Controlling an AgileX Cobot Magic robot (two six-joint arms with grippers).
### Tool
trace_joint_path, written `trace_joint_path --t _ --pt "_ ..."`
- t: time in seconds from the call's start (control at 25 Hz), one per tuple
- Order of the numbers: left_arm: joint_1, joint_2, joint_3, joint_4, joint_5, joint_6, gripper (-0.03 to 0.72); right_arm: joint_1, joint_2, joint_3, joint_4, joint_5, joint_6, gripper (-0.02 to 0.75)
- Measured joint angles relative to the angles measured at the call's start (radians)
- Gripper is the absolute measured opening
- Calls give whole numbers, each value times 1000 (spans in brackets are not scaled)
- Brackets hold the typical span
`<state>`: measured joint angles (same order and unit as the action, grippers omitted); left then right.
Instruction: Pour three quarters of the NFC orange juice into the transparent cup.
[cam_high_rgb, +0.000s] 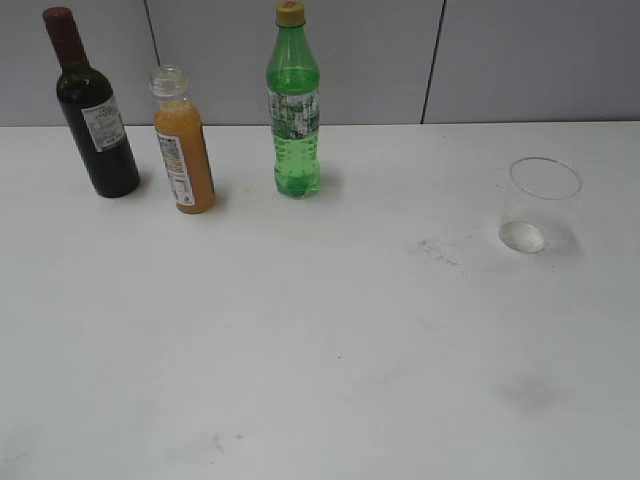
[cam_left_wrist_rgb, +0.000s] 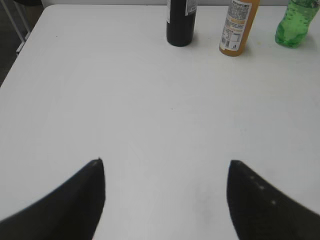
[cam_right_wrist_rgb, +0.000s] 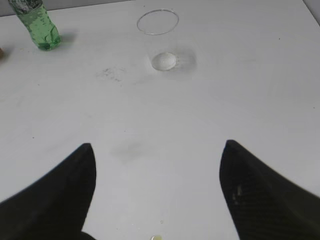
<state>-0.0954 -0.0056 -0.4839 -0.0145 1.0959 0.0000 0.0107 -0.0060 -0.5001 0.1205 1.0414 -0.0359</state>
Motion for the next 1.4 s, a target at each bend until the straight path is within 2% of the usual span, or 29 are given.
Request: trace_joint_path --t 1.0,1.24,1.4 --pt "0 0 0 0 0 0 584 0 0 -3 0 -4 0 591" --pt "0 0 0 0 0 0 584 0 40 -19 0 -45 -1 591" --pt "0 0 0 0 0 0 584 0 98 -22 0 -145 -2 591"
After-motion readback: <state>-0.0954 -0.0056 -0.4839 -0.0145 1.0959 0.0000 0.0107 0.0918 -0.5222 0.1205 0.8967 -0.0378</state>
